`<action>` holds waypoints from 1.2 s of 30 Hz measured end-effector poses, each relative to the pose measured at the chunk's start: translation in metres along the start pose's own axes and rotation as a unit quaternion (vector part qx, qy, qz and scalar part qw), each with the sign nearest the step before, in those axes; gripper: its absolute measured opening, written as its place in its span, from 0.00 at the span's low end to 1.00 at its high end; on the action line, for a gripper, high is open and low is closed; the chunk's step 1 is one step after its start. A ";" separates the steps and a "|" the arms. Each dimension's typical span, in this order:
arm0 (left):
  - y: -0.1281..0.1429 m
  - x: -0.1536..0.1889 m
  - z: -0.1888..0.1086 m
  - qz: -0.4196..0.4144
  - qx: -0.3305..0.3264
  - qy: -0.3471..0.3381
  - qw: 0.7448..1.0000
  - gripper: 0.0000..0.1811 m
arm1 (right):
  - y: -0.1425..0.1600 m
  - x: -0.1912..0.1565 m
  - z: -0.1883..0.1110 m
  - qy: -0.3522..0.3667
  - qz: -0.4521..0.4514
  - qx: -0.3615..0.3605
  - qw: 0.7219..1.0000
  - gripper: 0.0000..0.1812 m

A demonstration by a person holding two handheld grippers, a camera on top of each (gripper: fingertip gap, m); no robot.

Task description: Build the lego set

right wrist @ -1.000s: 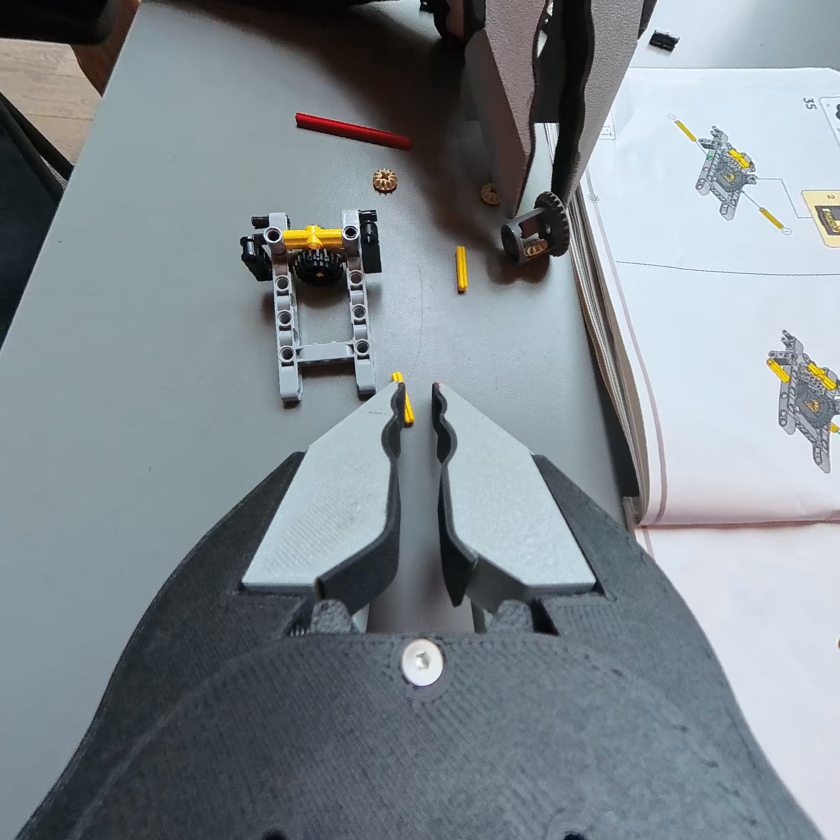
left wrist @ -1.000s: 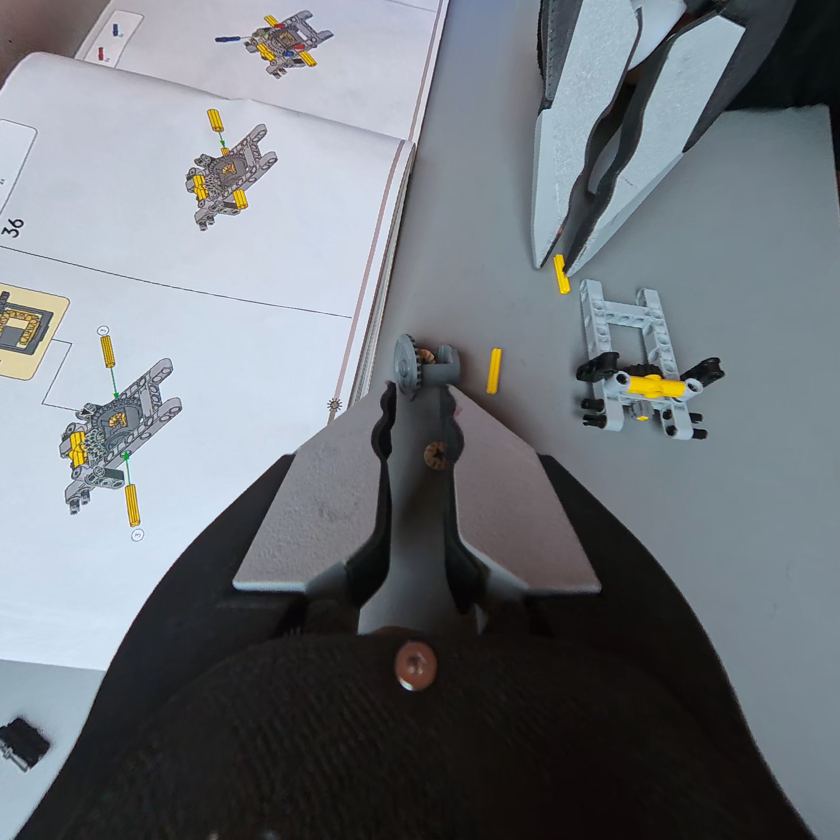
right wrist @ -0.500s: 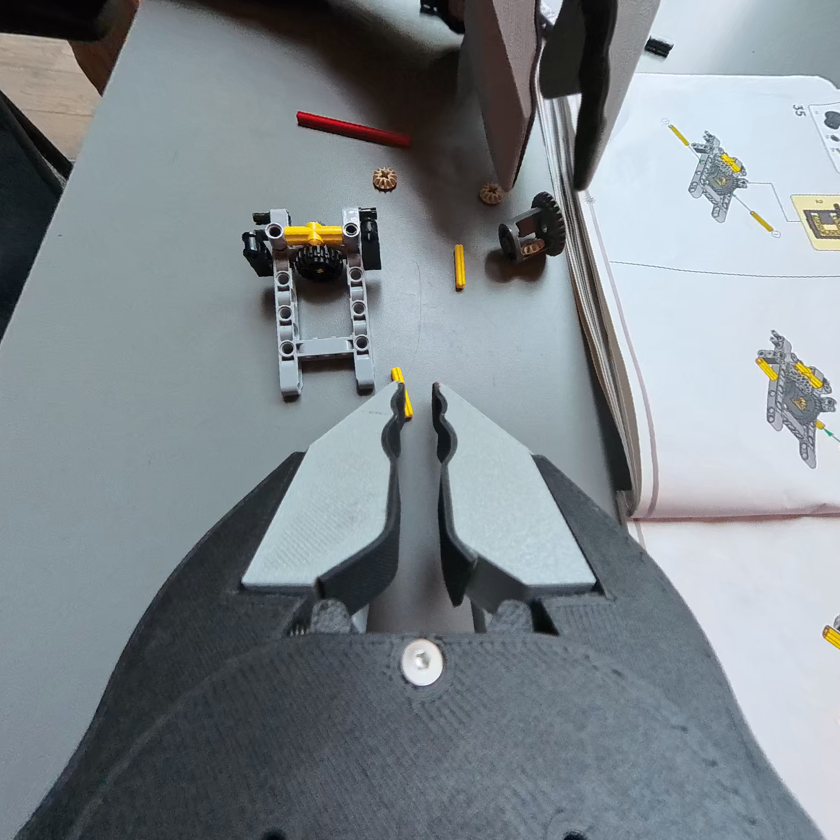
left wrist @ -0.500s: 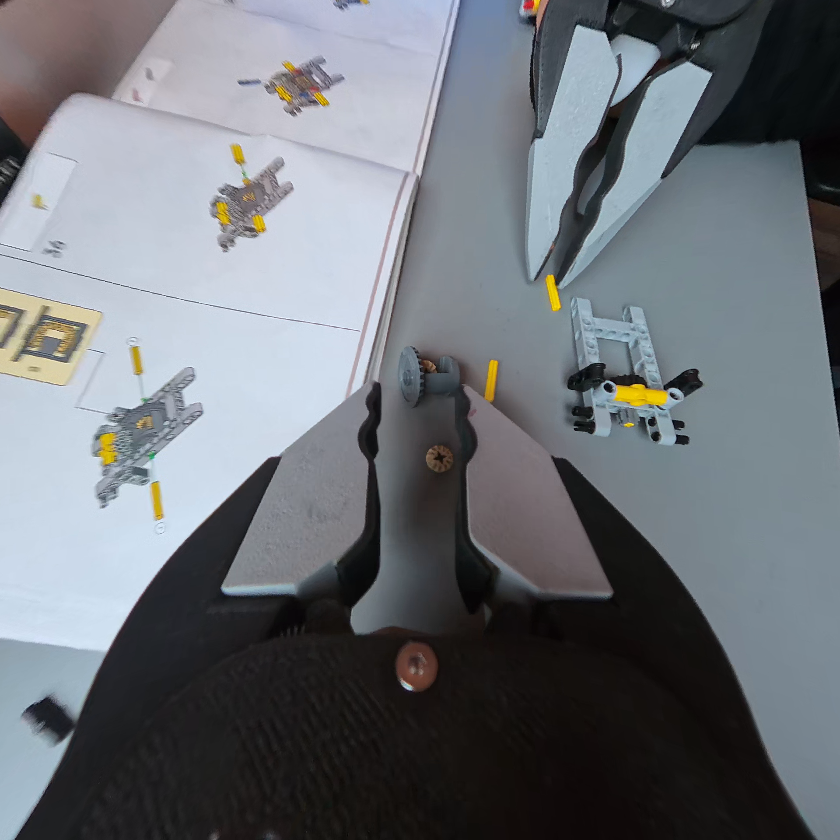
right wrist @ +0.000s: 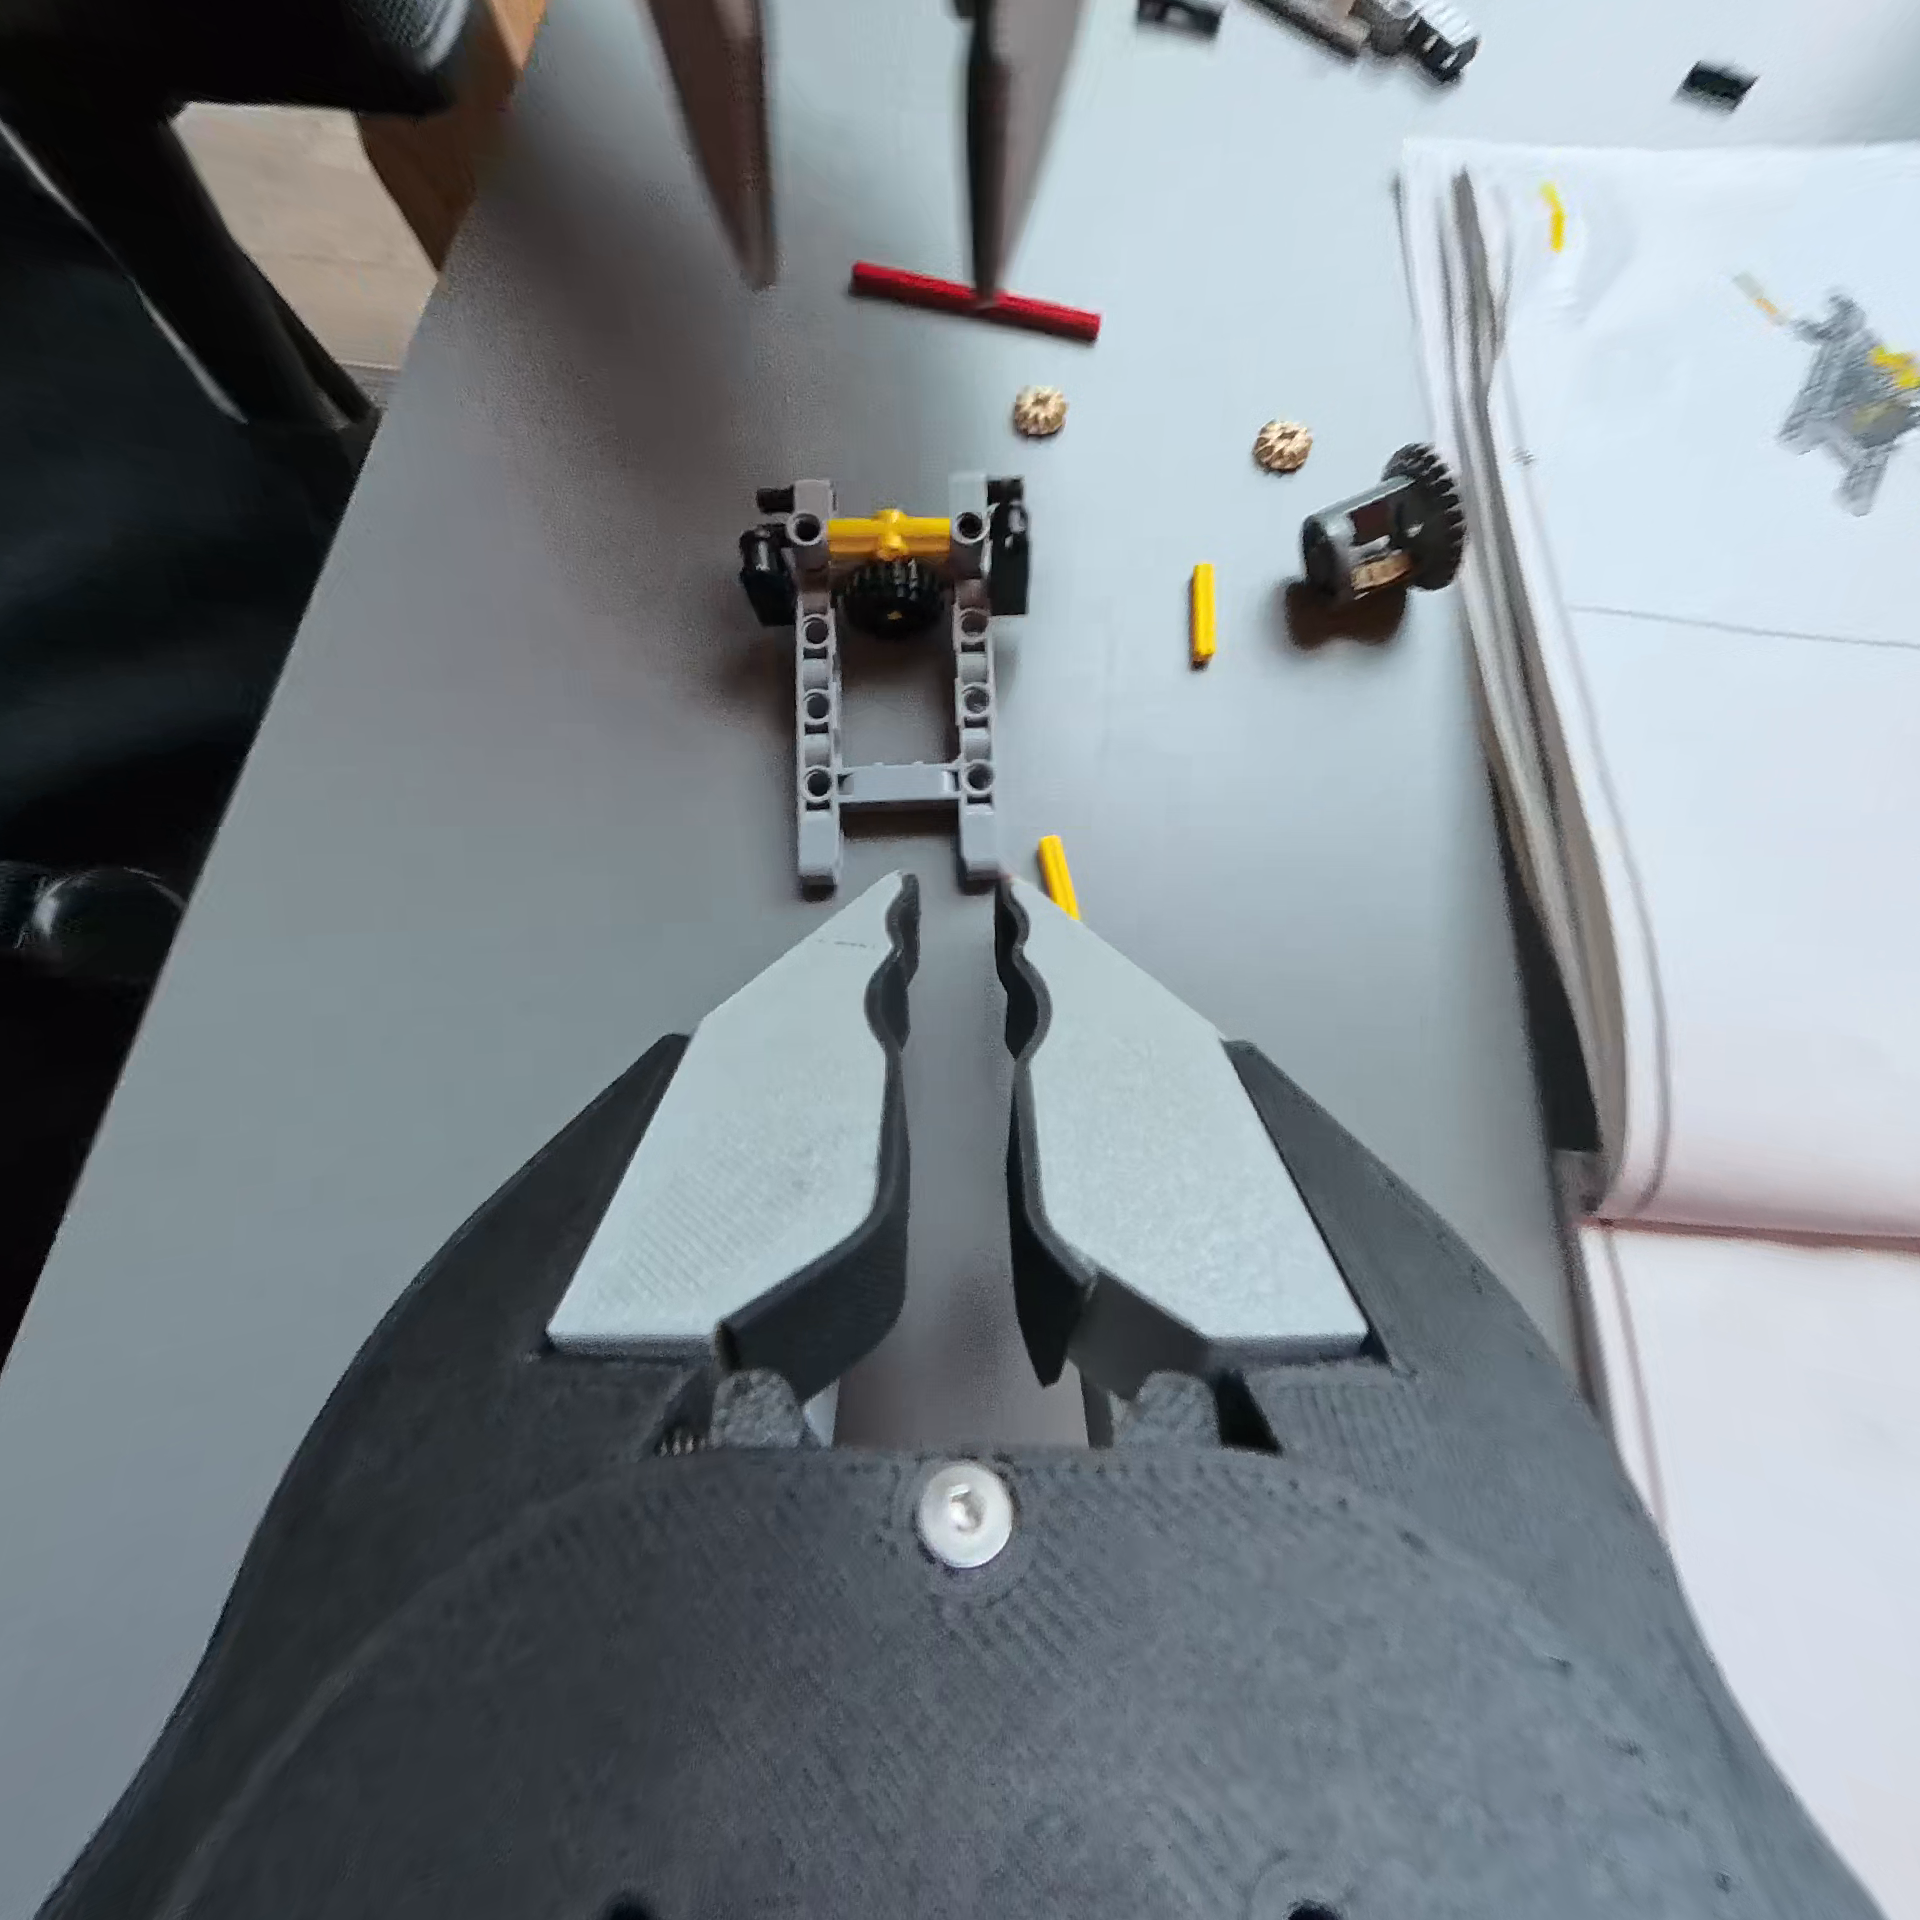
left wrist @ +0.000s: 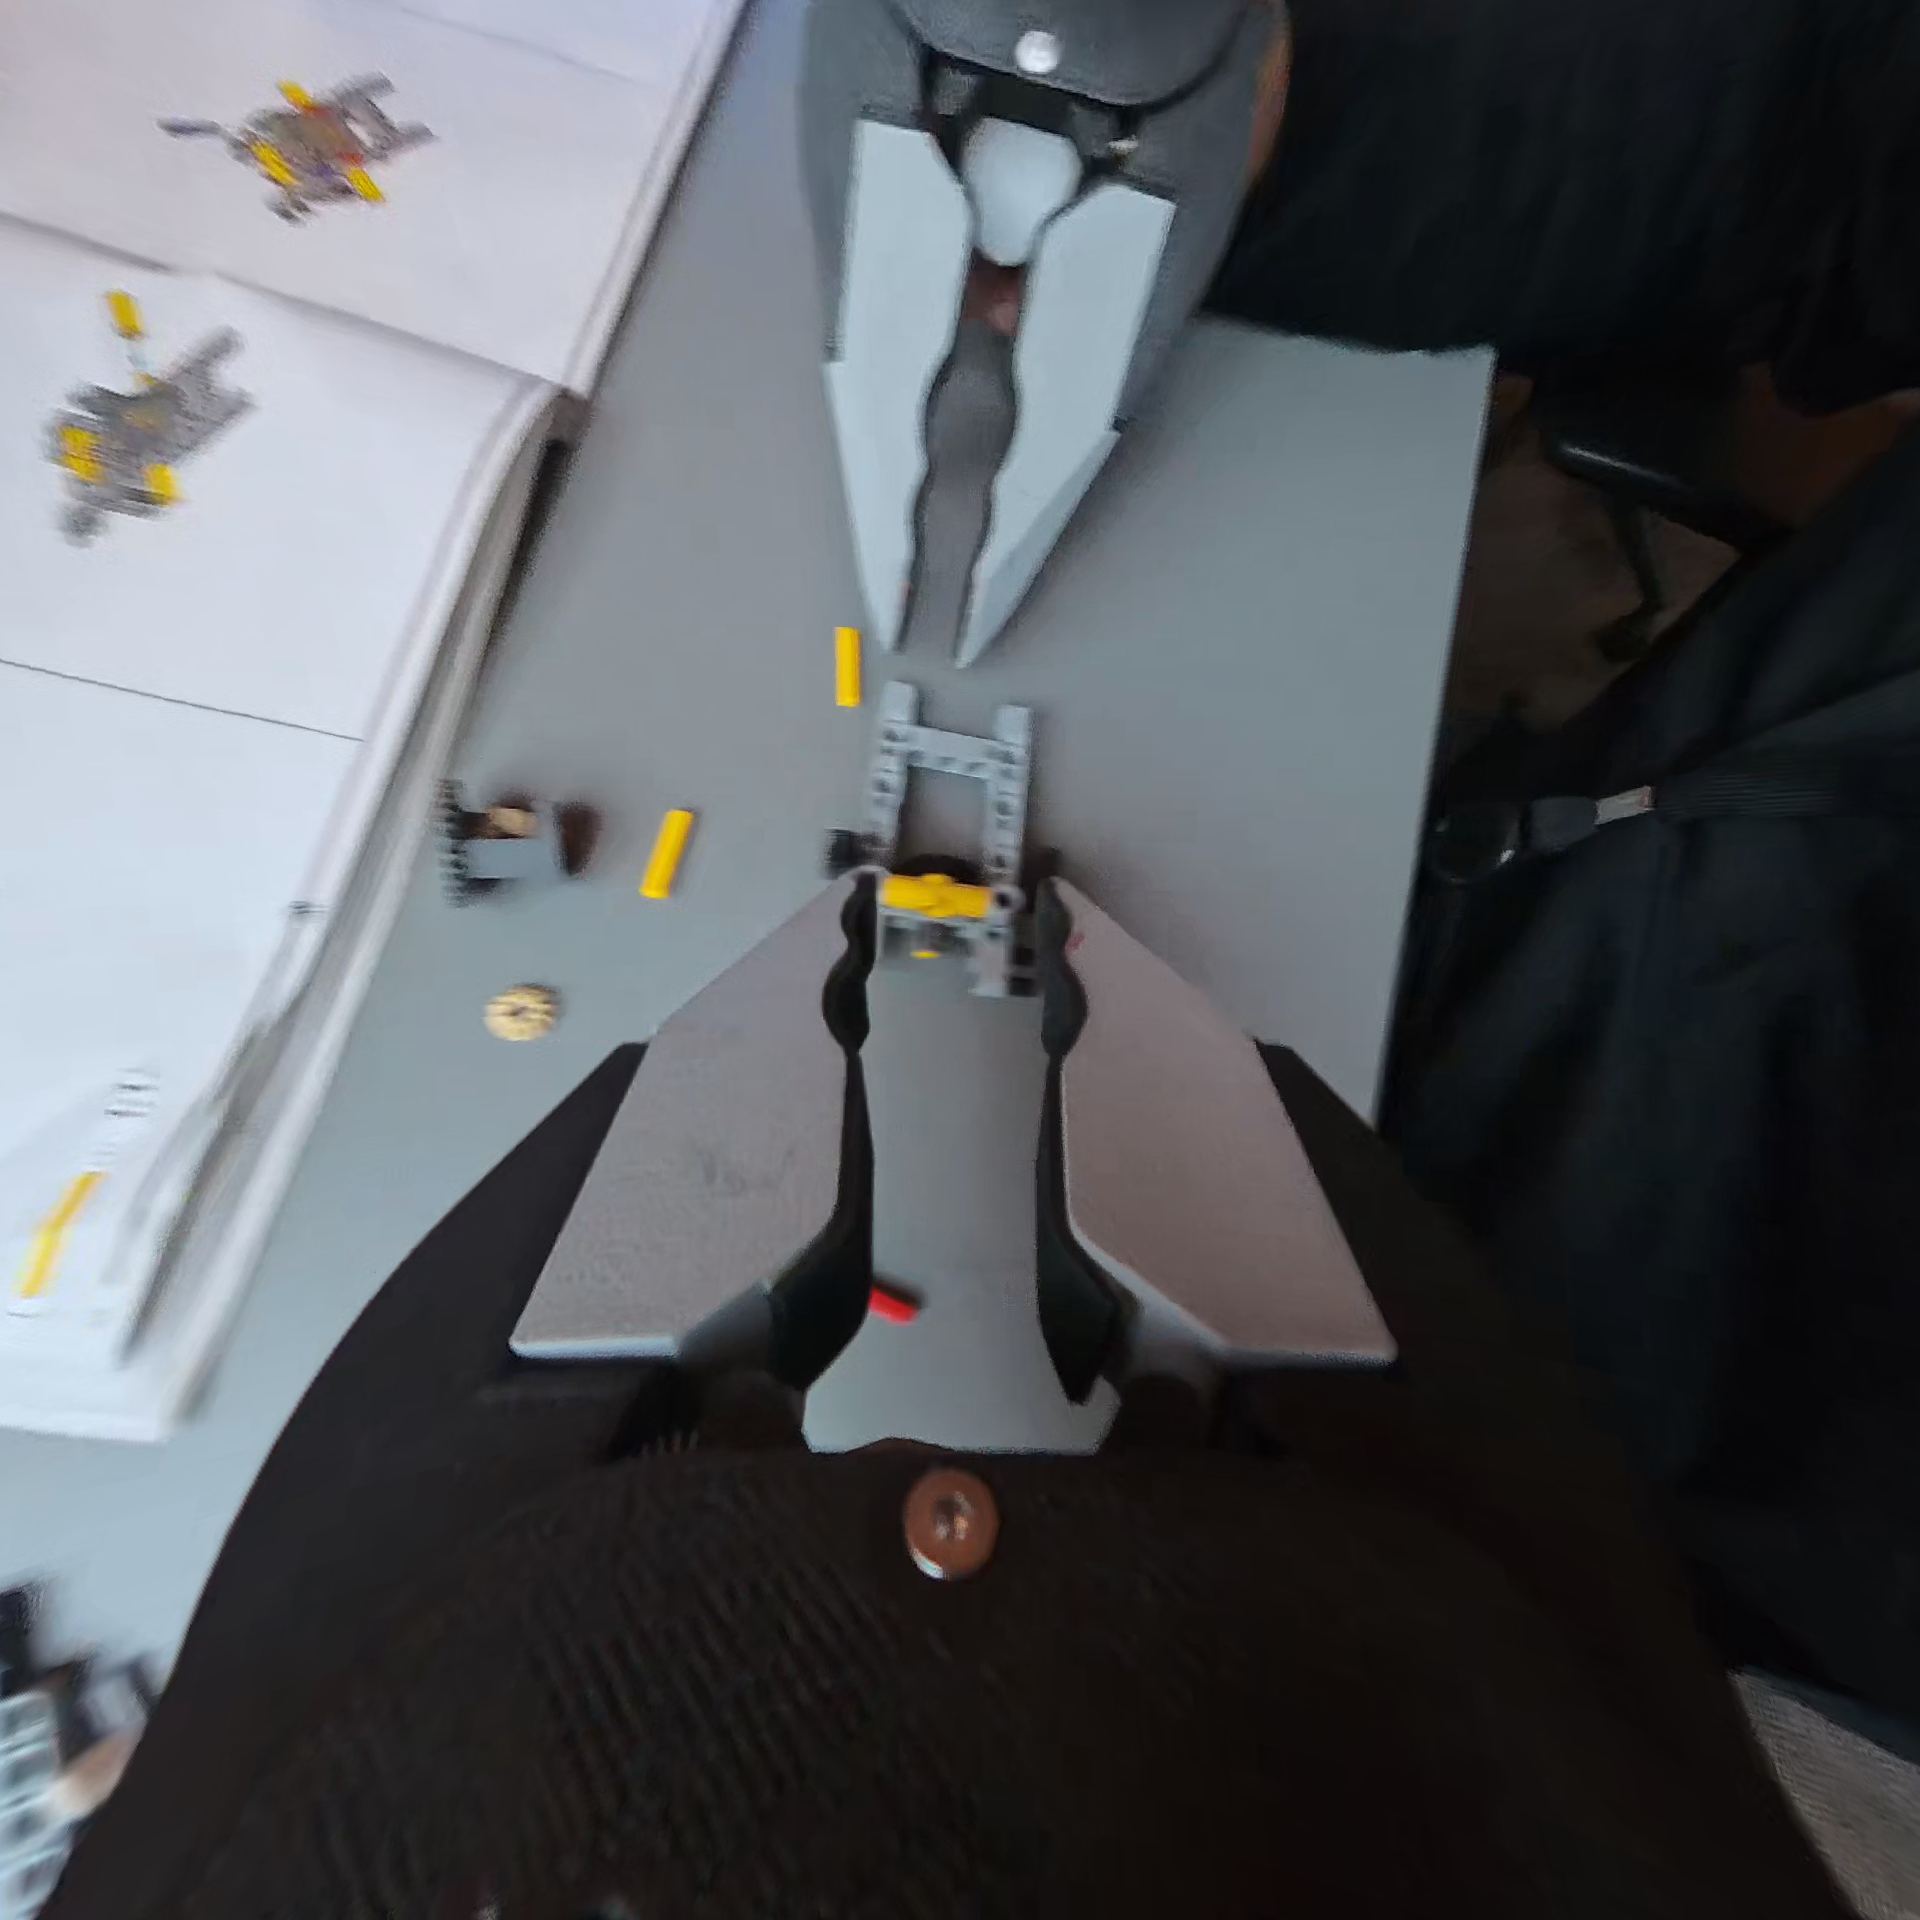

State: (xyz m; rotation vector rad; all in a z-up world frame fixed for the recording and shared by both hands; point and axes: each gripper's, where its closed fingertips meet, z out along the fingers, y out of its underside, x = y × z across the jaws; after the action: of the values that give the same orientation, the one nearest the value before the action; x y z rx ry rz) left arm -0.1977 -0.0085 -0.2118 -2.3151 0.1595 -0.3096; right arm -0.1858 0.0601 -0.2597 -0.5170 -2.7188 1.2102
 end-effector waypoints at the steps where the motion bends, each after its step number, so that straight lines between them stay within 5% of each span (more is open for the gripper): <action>1: 0.002 0.011 0.004 -0.010 -0.002 0.006 1.000 0.14 | 0.003 -0.002 0.002 -0.009 0.008 -0.009 1.000 0.07; 6: 0.022 0.017 0.016 -0.050 -0.016 -0.062 0.997 0.15 | 0.003 -0.006 0.007 -0.010 0.002 -0.016 1.000 0.08; 13: 0.050 0.012 0.015 -0.094 -0.019 -0.123 0.988 0.18 | -0.011 -0.055 0.011 -0.104 -0.035 0.008 0.994 0.06; 19: 0.050 0.013 0.011 -0.107 -0.001 -0.128 0.986 0.21 | -0.019 -0.015 -0.009 -0.013 0.014 0.055 0.998 0.05; 24: 0.036 0.010 0.026 -0.109 0.012 -0.128 0.986 0.36 | 0.005 0.022 -0.016 0.075 0.018 0.010 0.997 0.07; 36: 0.039 -0.014 0.033 -0.080 -0.016 -0.124 0.989 0.30 | 0.008 0.025 0.002 0.010 -0.013 -0.004 1.000 0.05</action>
State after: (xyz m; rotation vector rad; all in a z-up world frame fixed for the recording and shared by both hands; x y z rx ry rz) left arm -0.2034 -0.0097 -0.2641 -2.3793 -0.1464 -0.0955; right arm -0.2080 0.0726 -0.2678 -0.4907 -2.7059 1.1824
